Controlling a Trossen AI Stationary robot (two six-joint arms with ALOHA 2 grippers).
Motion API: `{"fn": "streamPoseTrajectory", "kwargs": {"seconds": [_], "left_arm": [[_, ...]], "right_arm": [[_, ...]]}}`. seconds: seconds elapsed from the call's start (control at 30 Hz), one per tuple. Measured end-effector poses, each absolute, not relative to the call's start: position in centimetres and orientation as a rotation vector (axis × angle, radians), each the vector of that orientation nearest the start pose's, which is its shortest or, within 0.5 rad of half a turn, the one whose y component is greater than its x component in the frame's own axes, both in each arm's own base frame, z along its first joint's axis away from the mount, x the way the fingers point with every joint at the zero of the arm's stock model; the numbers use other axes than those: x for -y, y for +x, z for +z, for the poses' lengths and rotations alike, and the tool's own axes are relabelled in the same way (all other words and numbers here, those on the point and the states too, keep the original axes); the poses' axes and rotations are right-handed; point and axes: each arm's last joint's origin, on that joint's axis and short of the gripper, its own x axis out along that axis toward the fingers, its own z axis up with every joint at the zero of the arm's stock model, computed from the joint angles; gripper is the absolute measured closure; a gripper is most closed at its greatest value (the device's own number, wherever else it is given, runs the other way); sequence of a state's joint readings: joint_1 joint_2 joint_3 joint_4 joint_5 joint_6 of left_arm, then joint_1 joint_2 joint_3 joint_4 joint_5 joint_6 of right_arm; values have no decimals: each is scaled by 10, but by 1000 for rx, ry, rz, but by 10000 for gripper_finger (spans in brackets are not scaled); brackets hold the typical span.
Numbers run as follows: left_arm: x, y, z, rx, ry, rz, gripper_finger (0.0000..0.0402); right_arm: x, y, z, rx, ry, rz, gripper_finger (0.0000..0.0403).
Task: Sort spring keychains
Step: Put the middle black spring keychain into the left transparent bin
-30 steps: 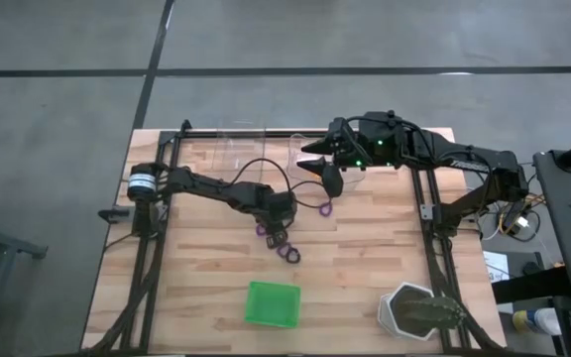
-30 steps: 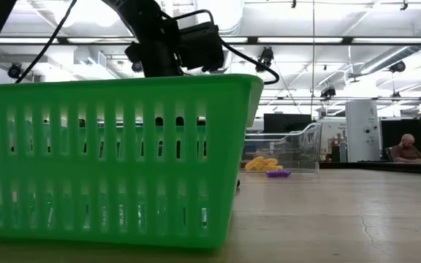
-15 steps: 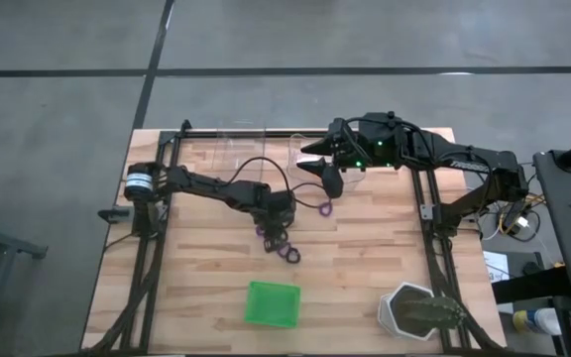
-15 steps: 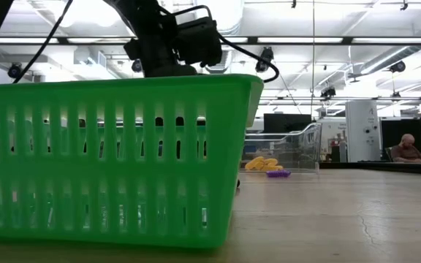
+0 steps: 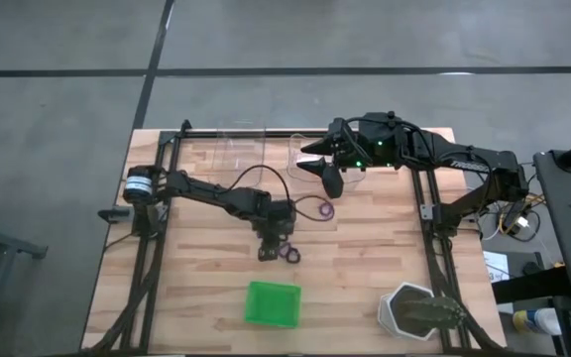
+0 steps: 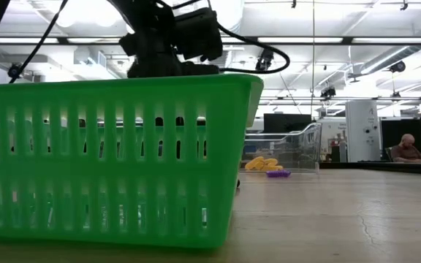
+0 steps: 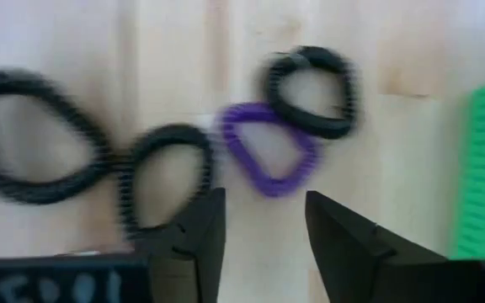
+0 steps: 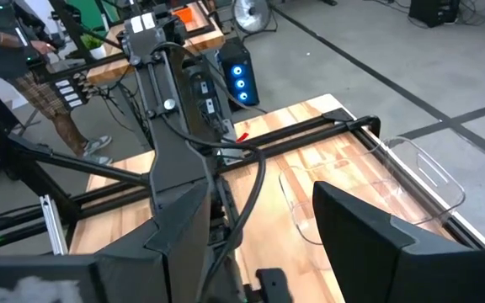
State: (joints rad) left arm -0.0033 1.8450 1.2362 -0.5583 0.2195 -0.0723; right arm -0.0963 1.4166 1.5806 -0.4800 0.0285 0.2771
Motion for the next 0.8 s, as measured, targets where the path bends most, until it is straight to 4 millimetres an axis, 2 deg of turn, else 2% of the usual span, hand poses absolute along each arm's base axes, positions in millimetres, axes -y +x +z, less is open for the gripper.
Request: {"fn": "streamPoseTrajectory", "kwargs": {"seconds": [0.33,0.8], "left_arm": [[5,364,179,-1165,-114,-119,236],[4,370,164,-1178,-25,-159,236]], "right_arm": [[30,302,433,-300,277,-167,197],[30,303,430,-308,278,-168,197]]}}
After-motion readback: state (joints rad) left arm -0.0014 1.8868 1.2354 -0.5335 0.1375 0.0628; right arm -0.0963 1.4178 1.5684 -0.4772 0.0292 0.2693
